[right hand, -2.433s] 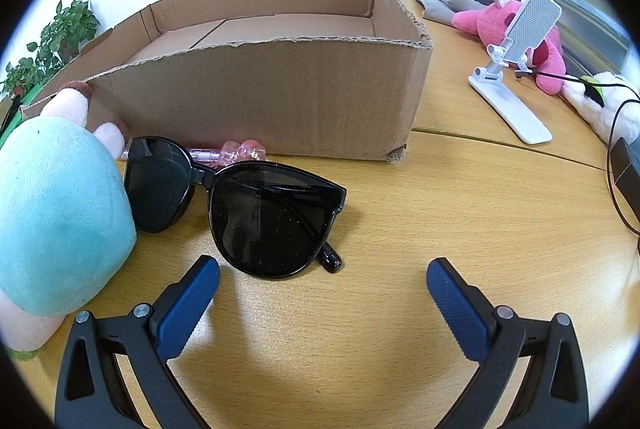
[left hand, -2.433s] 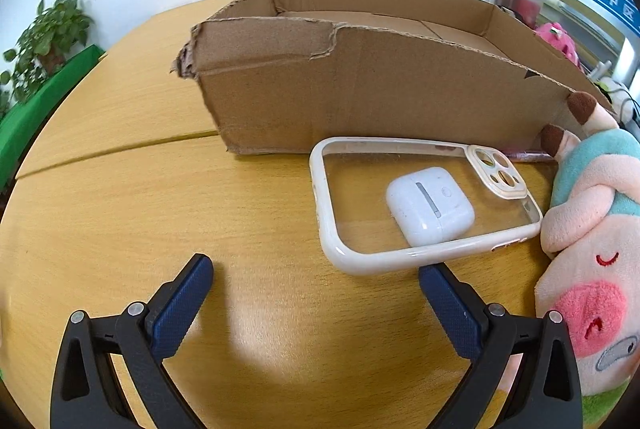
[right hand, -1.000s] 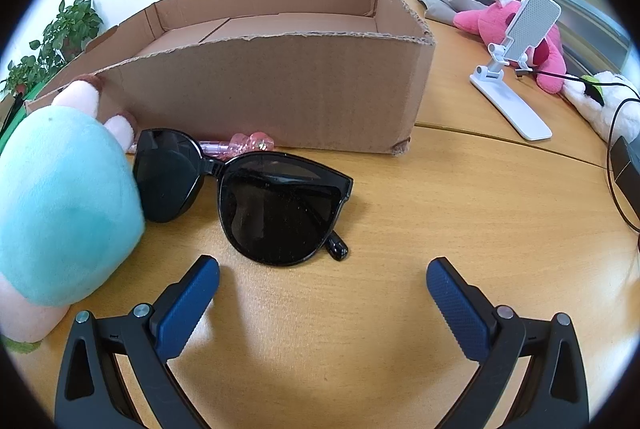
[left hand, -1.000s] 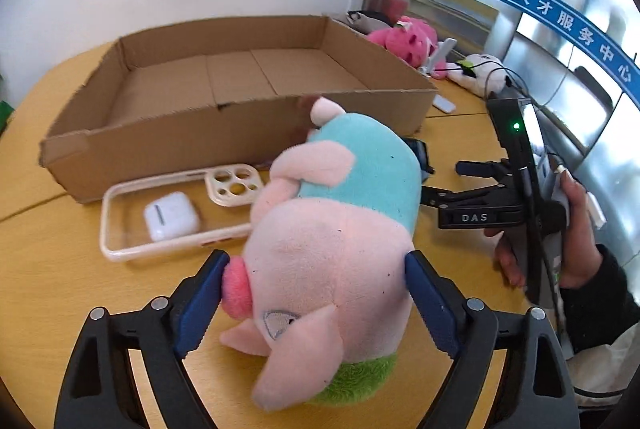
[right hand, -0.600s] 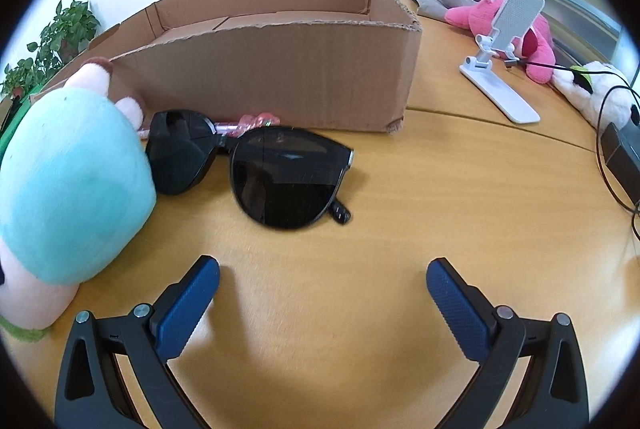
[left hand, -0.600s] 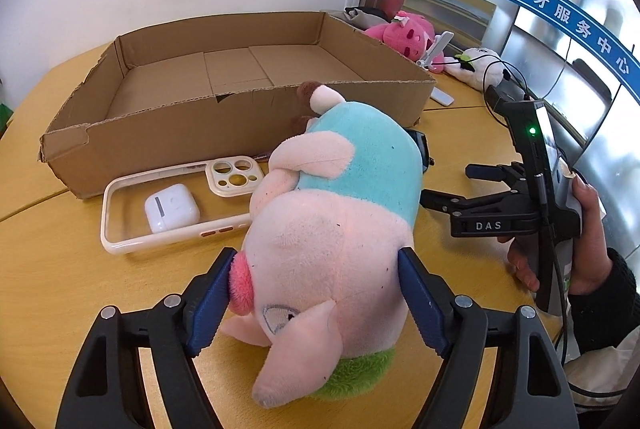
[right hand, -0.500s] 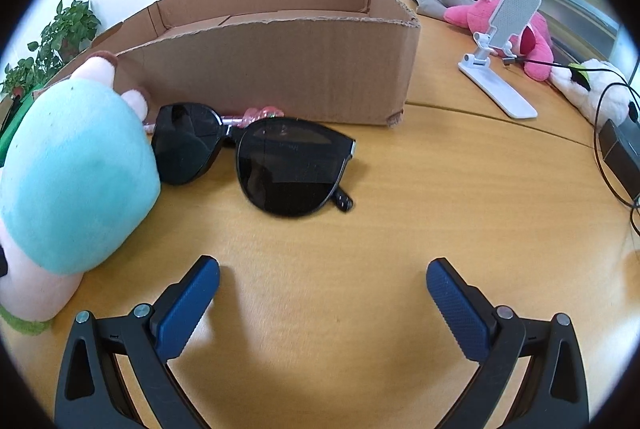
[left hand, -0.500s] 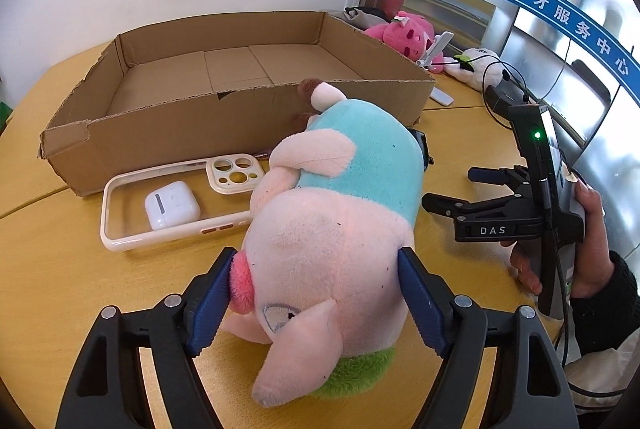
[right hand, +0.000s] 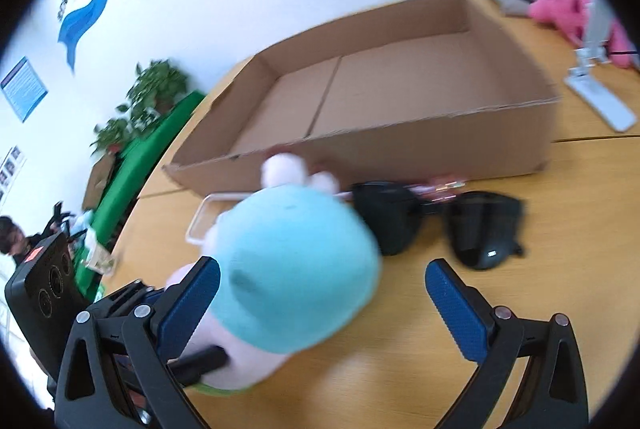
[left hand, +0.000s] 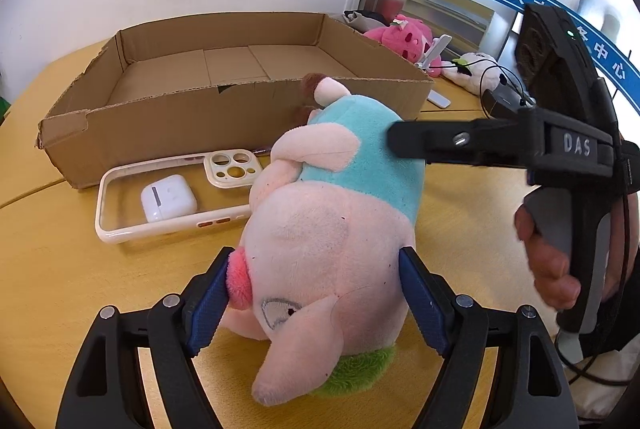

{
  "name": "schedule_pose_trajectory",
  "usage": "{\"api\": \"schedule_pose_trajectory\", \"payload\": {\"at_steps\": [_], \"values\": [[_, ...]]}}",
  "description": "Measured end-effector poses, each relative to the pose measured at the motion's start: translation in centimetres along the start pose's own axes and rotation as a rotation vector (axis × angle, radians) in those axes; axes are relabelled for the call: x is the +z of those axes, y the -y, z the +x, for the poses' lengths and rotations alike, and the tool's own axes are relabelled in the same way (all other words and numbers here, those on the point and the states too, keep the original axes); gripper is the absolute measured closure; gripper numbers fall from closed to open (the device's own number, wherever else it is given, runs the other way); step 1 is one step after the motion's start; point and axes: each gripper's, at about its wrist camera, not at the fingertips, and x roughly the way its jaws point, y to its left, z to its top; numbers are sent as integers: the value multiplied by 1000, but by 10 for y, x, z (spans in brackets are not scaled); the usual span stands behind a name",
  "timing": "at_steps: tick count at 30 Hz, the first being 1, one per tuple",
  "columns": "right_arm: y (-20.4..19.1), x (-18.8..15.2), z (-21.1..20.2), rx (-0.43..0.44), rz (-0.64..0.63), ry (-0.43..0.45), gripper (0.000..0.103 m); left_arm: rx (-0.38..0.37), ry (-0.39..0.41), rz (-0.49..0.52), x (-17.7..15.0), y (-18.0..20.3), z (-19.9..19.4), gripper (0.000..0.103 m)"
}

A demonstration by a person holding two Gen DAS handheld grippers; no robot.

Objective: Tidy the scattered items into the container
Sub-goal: 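Grasp the plush pig with the left tool and lift it, then carry the plush pig over the box and open the left tool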

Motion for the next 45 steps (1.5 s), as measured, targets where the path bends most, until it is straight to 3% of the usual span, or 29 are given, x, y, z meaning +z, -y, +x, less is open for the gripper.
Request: {"api": "schedule_pose_trajectory", "payload": {"at_steps": [2, 8, 15, 20, 24, 34, 39, 45], "values": [[-12, -2, 17, 24, -9, -46, 5, -4, -9, 0, -1, -1, 0, 18], [-31, -5, 24, -28, -43, -6, 13, -17, -16, -26, -5, -6, 2, 16], [-39, -4, 15, -40, -71, 22, 28, 4, -25, -33, 1, 1, -10, 26], [-56, 15, -6, -31, -112, 84, 30, 16, 44, -33, 21, 6, -38, 27], [-75, 46, -30, -22, -171, 160, 30, 39, 120, -9, 50, 7, -62, 27], [-141, 165, -84, 44, -358, 350, 30, 159, 380, 46, 156, -7, -144, 27], [-170, 228, -89, 69, -420, 379, 30, 207, 401, 49, 211, -33, -166, 27], [-187, 293, -53, 75, -446, 307, 30, 253, 354, 10, 260, -72, -156, 28]]}}
